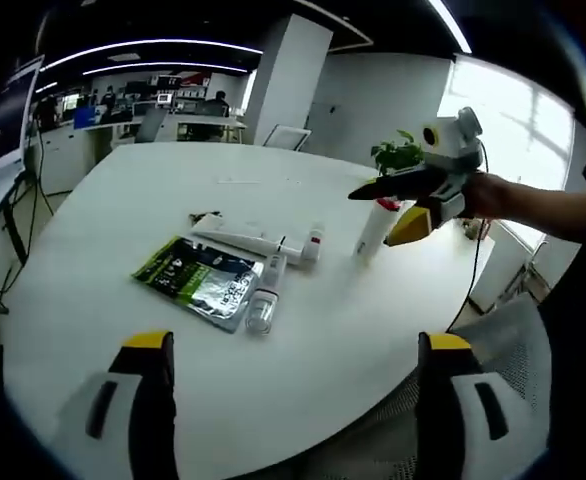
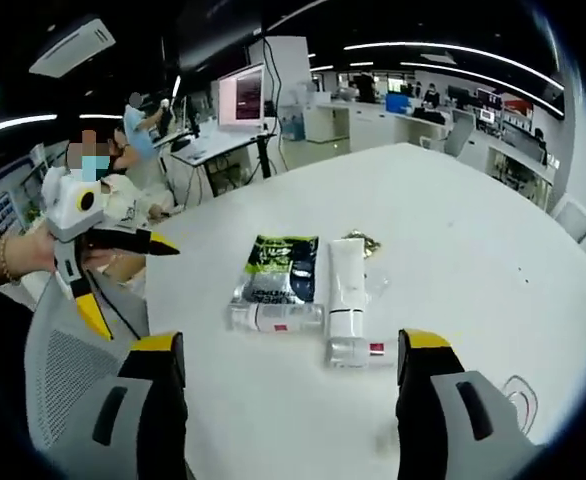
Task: Arrange the skincare products in the storage area until every visible bottle or jar stands upright without overlapping.
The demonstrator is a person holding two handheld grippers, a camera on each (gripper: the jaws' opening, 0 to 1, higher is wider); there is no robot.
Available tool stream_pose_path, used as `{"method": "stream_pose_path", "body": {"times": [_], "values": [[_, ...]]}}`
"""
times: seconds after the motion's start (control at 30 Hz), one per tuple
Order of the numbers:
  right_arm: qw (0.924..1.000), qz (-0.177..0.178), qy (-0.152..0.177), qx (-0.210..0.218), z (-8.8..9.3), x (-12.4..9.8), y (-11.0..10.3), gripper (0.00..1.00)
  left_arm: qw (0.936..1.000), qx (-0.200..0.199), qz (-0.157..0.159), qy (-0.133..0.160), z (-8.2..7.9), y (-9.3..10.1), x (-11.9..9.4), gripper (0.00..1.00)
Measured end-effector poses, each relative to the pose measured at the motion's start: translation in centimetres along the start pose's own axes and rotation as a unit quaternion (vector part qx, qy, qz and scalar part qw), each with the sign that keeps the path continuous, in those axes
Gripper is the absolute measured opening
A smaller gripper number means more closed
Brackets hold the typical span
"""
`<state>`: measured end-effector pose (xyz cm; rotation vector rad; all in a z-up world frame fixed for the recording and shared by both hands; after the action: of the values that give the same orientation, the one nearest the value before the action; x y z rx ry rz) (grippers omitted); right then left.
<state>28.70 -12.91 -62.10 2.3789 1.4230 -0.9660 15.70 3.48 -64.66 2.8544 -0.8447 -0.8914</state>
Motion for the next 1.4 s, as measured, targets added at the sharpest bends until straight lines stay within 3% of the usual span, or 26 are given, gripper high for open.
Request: {"method": "stream_pose_path", "body": {"times": [0.5, 0.93, 1.13, 1.4], "values": [[0.9969, 0.016, -0.064, 0.044, -0.6, 5.3, 2.7, 0.78, 1.0000, 0.001, 0.007, -0.006, 0.1, 0.2, 0.2, 0.94], [0.9956, 0.018, -0.091, 0.015, -1.7, 7.6, 2.5, 0.74, 0.9998, 0.003, 0.014, -0.016, 0.6, 0.1, 0.3, 0.93], [0.9944, 0.025, -0.103, 0.009, -3.2, 9.8, 3.1, 0.70, 0.9997, 0.001, 0.019, -0.012, 0.6, 0.1, 0.3, 0.93], [0.9902, 0.026, -0.136, -0.011, -3.2, 12.7, 3.9, 0.66, 0.9995, 0.002, 0.025, -0.020, 0.9, 0.1, 0.4, 0.93]]}}
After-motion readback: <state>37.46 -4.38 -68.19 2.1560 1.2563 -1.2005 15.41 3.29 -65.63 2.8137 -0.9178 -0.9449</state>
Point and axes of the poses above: the point that each gripper's makers call its tool centre point, and the gripper's own axes: x roughly forward along the fingers, y roughly to its right, z roughly out of its underside, the point moved 4 cm from there along -x, roughly backward along the fingers, and after that the axes turned 6 degrees about x, right-handed, at the moved point
